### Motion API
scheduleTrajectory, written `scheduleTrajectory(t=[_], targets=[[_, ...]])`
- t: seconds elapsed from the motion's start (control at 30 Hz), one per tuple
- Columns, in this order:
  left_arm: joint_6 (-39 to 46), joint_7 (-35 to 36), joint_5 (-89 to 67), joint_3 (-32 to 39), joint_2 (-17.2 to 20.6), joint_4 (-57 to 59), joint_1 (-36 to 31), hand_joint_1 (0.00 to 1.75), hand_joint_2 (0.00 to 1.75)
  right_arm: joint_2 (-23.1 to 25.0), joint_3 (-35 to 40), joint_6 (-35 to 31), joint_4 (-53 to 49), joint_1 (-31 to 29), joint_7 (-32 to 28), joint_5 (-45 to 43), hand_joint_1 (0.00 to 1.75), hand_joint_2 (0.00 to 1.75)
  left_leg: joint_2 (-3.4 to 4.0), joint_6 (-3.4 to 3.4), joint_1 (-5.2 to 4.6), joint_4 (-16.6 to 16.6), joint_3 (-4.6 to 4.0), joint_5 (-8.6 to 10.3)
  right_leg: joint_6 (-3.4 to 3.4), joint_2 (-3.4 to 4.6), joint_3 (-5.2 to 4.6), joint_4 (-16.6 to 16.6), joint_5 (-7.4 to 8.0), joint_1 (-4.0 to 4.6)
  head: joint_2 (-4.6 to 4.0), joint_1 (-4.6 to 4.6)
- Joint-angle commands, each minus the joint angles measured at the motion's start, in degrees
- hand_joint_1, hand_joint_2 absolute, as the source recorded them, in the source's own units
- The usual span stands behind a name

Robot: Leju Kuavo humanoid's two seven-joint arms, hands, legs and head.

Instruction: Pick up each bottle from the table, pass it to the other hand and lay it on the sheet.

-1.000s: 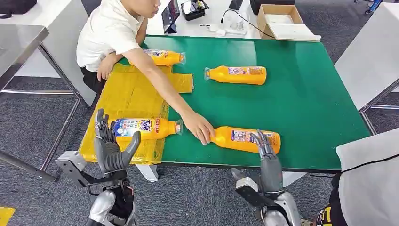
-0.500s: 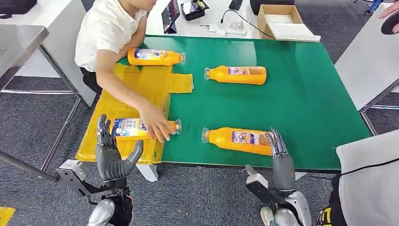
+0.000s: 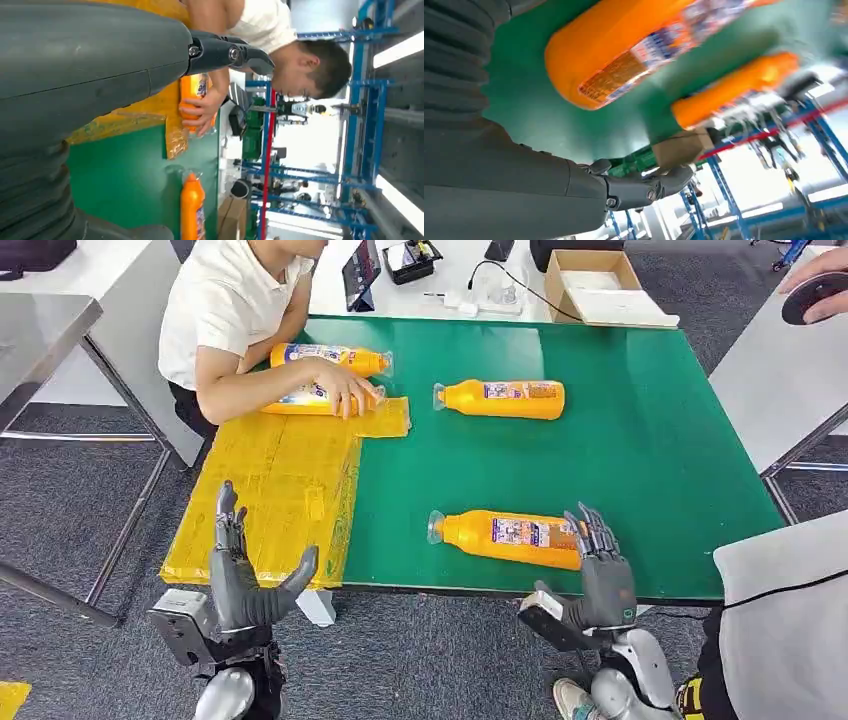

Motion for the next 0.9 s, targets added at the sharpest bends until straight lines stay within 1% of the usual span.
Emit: scheduleTrajectory(t=[0.03,0.07,0.1,0.17,0.2,0.23,0.27,0.37,0.4,0.43,0.5,0.53,0.63,0.67,0.77,0.8,0.9], targets=[[-0.1,-0.1,-0.8,-3.7,1.0,4.7,-1.8,0.0,1.75,-0.5,4.7,3.3,23.1,-16.6,2.8,3.9,0.0,1.75,0.12,0.01,-0.01,-0.1,0.19,0.0,-0.07,0.14,0.16,-0.1,0.02,0.0,0.0,-0.02],[-0.7,0.2,-0.6,-4.0,0.9,5.0,-2.4,0.0,1.75,0.1,6.6,5.5,27.0,-19.8,6.3,5.9,0.0,1.75,0.22,-0.02,-0.04,-0.1,0.33,-0.05,-0.11,0.23,0.28,-0.1,-0.01,-0.03,0.0,-0.02],[-0.8,0.3,-0.5,-4.1,0.7,5.3,-2.8,0.0,1.75,1.2,6.7,5.8,29.3,-21.6,6.9,5.8,0.0,1.75,0.29,-0.01,-0.07,-0.1,0.26,-0.03,-0.08,0.29,0.17,0.0,0.04,-0.06,0.0,-0.04],[-1.1,0.6,-0.3,-4.4,0.4,5.9,-3.3,0.0,1.75,2.2,7.1,6.1,31.8,-23.0,7.7,6.1,0.0,1.75,0.25,-0.01,-0.05,0.0,0.21,-0.02,-0.07,0.25,0.14,0.0,0.05,-0.03,0.0,-0.04],[-1.2,0.7,-0.3,-4.5,0.4,6.1,-3.4,0.0,1.75,2.5,7.3,5.8,32.8,-23.3,8.2,6.4,0.0,1.75,0.28,-0.03,-0.05,0.0,0.3,-0.05,-0.09,0.27,0.22,0.0,0.02,-0.03,0.0,-0.04],[-1.2,0.8,-0.2,-4.5,0.4,6.3,-3.5,0.0,1.75,2.6,7.6,5.9,34.0,-23.6,9.0,6.8,0.0,1.75,0.14,-0.01,-0.05,-0.1,0.21,0.01,-0.06,0.13,0.16,0.0,0.03,-0.03,0.0,-0.02],[-1.2,0.9,-0.1,-4.5,0.3,6.3,-3.5,0.0,1.75,2.7,7.9,5.9,34.6,-23.8,9.6,7.2,0.0,1.75,0.16,-0.05,-0.02,0.0,0.35,-0.05,-0.11,0.15,0.3,0.0,-0.03,0.0,0.0,-0.02],[-1.7,1.4,0.4,-4.8,0.3,6.5,-3.5,0.0,1.75,2.9,8.4,6.4,35.7,-24.6,10.7,7.8,0.0,1.75,0.09,-0.02,-0.03,-0.1,0.32,-0.04,-0.09,0.09,0.28,0.0,-0.04,-0.01,0.0,-0.02],[-1.7,1.4,0.4,-5.0,0.3,6.7,-3.6,0.0,1.75,3.1,8.8,5.9,35.9,-24.9,11.1,8.2,0.0,1.75,0.12,-0.05,-0.04,0.0,0.46,-0.12,-0.13,0.12,0.41,0.0,-0.11,-0.01,0.0,-0.04],[-1.7,1.4,0.4,-5.0,0.3,6.8,-3.6,0.0,1.75,3.3,8.9,6.0,35.9,-25.1,11.3,8.3,0.0,1.75,0.1,-0.02,-0.04,0.0,0.28,-0.04,-0.07,0.1,0.24,0.0,-0.04,-0.03,0.0,-0.02],[-1.7,1.4,0.4,-5.2,0.3,6.9,-3.6,0.0,1.75,3.7,8.9,6.1,35.9,-25.1,11.2,8.1,0.0,1.75,0.16,-0.06,-0.03,0.0,0.5,-0.16,-0.14,0.15,0.45,0.0,-0.14,-0.01,0.0,-0.02],[-1.7,1.4,0.4,-5.2,0.3,6.9,-3.6,0.0,1.75,3.7,8.9,6.1,35.9,-25.1,11.2,8.1,0.0,1.75,0.08,-0.02,-0.06,0.0,0.27,-0.05,-0.07,0.08,0.24,0.0,-0.05,-0.04,0.0,-0.04],[-1.7,1.4,0.4,-5.2,0.3,6.9,-3.6,0.0,1.75,3.7,8.9,6.1,35.9,-25.1,11.2,8.1,0.0,1.75,0.06,-0.05,-0.05,0.0,0.36,-0.09,-0.12,0.06,0.33,0.0,-0.1,-0.03,0.0,-0.02],[-1.7,1.5,0.4,-5.2,0.3,6.9,-3.7,0.0,1.75,3.8,9.0,6.5,36.1,-25.1,11.2,8.2,0.0,1.75,0.02,-0.02,-0.06,0.0,0.21,-0.02,-0.08,0.03,0.19,0.0,-0.04,-0.04,0.0,-0.04],[-2.1,1.8,0.7,-5.4,0.4,7.1,-3.8,0.0,1.75,4.4,9.4,7.5,36.7,-25.3,11.1,8.2,0.0,1.75,0.08,-0.06,-0.04,0.0,0.36,-0.07,-0.13,0.09,0.32,0.0,-0.07,-0.02,0.0,-0.02],[-2.2,1.9,0.8,-5.5,0.5,7.2,-4.0,0.0,1.75,4.7,9.2,7.9,37.0,-25.3,11.0,7.8,0.0,1.75,0.06,-0.02,-0.06,0.0,0.22,-0.03,-0.08,0.07,0.19,0.0,-0.03,-0.04,0.0,-0.04],[-2.4,2.2,0.9,-5.7,0.6,7.4,-4.2,0.0,1.75,5.1,9.4,9.0,37.9,-25.5,11.0,7.5,0.0,1.75,0.1,-0.06,-0.03,0.0,0.42,-0.1,-0.15,0.1,0.38,0.0,-0.1,-0.01,0.0,-0.04]])
